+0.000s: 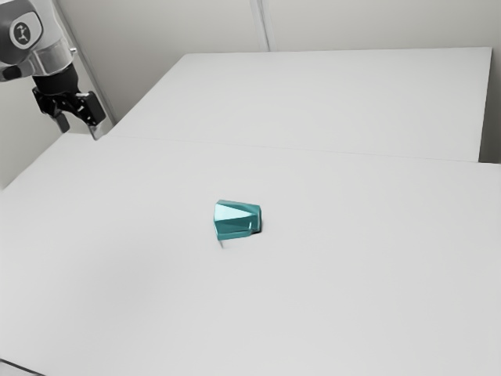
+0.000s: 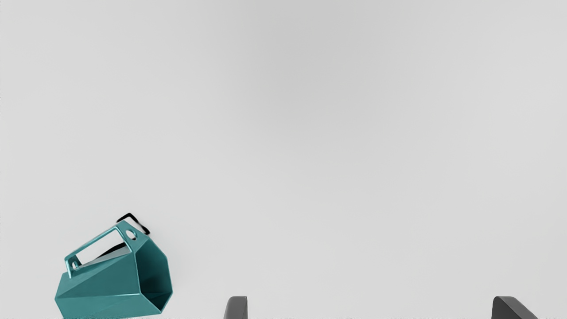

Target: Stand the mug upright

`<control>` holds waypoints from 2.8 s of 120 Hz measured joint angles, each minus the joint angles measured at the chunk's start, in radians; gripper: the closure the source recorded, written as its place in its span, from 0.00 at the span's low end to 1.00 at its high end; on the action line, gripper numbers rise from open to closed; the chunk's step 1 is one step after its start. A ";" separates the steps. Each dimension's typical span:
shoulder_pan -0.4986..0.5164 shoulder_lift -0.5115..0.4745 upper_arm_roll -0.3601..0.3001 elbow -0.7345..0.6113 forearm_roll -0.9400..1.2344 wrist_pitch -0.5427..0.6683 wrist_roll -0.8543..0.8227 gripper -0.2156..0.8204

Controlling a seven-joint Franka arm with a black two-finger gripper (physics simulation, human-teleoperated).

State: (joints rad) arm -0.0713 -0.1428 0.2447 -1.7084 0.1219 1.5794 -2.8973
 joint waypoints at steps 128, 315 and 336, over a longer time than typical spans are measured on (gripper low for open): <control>0.098 0.255 -0.084 -0.457 -0.984 0.462 0.000 0.21; 0.068 0.429 -0.245 -0.317 -1.328 0.700 0.000 0.94; 0.055 0.302 -0.248 -0.327 -1.079 0.726 0.000 0.96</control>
State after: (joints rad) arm -0.0165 0.1588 -0.0037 -2.0356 -0.9571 2.3057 -2.8972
